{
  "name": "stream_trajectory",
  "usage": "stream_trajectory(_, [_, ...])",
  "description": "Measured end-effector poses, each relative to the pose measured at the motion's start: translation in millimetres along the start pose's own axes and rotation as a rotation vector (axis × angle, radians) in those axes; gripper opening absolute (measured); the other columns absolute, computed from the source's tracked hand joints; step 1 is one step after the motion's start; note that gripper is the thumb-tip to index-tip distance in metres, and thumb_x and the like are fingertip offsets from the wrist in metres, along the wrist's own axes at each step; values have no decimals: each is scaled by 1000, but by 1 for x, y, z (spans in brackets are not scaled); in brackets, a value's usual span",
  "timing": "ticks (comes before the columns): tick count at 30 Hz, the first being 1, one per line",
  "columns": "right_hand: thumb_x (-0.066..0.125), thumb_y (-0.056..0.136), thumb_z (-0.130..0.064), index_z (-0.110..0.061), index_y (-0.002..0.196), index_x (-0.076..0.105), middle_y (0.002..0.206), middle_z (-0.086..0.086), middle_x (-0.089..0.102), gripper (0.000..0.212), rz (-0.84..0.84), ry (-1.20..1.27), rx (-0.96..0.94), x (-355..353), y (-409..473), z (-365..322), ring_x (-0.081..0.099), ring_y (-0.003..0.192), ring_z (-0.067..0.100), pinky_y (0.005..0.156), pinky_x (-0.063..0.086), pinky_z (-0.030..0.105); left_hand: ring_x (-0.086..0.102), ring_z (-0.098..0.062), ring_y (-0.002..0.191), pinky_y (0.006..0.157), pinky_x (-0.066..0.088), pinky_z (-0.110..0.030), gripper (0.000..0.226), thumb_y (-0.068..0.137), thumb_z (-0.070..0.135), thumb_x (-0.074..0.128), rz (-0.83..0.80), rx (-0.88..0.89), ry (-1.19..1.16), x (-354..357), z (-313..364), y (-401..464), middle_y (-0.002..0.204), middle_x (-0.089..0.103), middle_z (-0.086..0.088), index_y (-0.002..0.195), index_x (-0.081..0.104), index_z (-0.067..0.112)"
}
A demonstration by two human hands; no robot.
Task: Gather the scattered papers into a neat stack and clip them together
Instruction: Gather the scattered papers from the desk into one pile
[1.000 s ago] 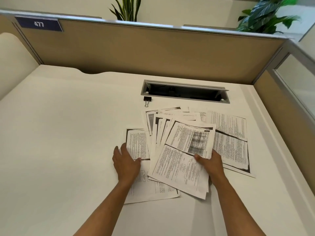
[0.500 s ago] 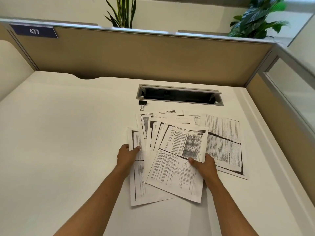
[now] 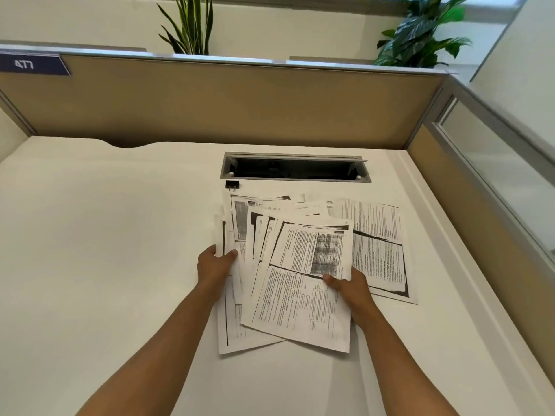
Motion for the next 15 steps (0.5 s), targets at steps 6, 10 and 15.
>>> stream_trajectory(6, [69, 83, 0, -11, 108, 65, 104, 9, 72, 28, 2, 6, -3, -3, -1, -1, 70, 93, 25, 77, 57, 36, 65, -31, 99, 90, 53, -44, 28, 89, 16, 63, 57, 257, 239, -43, 41, -14, 110, 69, -12, 115, 63, 7])
stream_trajectory(10, [67, 85, 0, -15, 112, 61, 105, 4, 69, 32, -13, -74, -54, 3, 1, -6, 67, 96, 21, 83, 54, 35, 63, -31, 100, 86, 50, -39, 29, 93, 16, 59, 121, 426, 351, -69, 88, -28, 116, 67, -14, 120, 60, 7])
stream_trajectory(15, [65, 85, -1, -16, 115, 60, 108, 4, 69, 34, -10, -133, -77, 16, 8, -12, 66, 98, 22, 91, 52, 43, 62, -33, 110, 92, 51, -48, 35, 96, 23, 57, 182, 586, 363, -92, 142, -61, 128, 61, -12, 127, 52, 9])
Point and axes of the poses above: each hand's wrist, its own y-axis towards the middle knuckle, its own x-axis out of the palm, z = x × y, the point moved 2 cm from there along y, towards the middle knuckle
